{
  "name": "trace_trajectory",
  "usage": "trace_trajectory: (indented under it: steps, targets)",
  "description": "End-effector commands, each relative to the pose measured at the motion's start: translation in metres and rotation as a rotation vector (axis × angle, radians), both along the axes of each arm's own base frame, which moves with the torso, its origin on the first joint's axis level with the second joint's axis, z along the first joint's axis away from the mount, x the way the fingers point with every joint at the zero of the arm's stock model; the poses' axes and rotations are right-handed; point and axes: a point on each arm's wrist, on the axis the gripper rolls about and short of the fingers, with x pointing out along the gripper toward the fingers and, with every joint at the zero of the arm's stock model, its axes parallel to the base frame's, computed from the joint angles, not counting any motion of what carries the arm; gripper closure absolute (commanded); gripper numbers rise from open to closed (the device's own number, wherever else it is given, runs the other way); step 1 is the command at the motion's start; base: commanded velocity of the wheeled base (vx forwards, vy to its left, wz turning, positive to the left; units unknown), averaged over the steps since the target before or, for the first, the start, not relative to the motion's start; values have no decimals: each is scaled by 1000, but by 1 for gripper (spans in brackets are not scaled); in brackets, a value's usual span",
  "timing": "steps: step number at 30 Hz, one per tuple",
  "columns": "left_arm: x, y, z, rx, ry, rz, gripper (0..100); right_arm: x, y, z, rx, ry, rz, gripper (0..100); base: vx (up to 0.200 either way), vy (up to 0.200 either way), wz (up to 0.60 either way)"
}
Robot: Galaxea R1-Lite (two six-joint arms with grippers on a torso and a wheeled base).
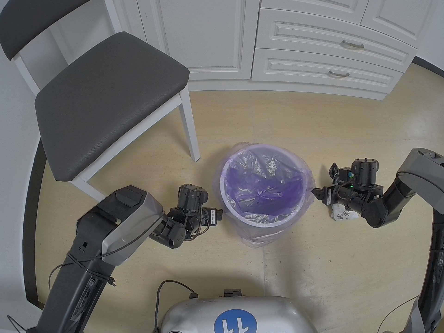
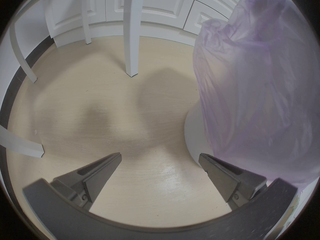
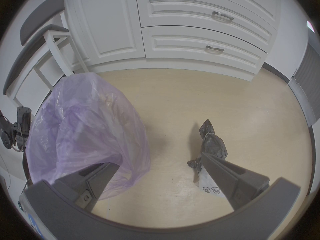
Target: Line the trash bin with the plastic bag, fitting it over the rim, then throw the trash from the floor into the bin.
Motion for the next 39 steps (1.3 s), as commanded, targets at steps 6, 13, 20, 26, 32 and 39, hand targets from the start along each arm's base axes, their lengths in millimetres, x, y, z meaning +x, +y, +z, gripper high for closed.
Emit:
trace_trajectory:
  steps: [6, 13, 20, 26, 32, 39]
  targets:
    - [0, 1, 0, 5, -1, 7, 0, -2, -7, -4, 23, 32, 7, 0, 0, 0, 0]
    - [0, 1, 1, 5, -1, 7, 0, -27, -14, 28, 92, 50, 150, 0, 0, 0, 0]
    - [0, 1, 2, 4, -2, 7, 0, -14, -31, 23, 76, 34, 81, 0, 0, 0, 0]
    - [-1, 1, 1, 6, 0, 6, 0, 21, -12, -24, 38, 64, 5, 0, 0, 0, 0]
    - [-3, 1, 6, 4, -2, 4, 0, 50, 27, -86, 117, 15, -39, 0, 0, 0, 0]
    - [-3, 1, 8, 6, -3, 4, 0, 46, 40, -108, 128, 52, -11, 0, 0, 0, 0]
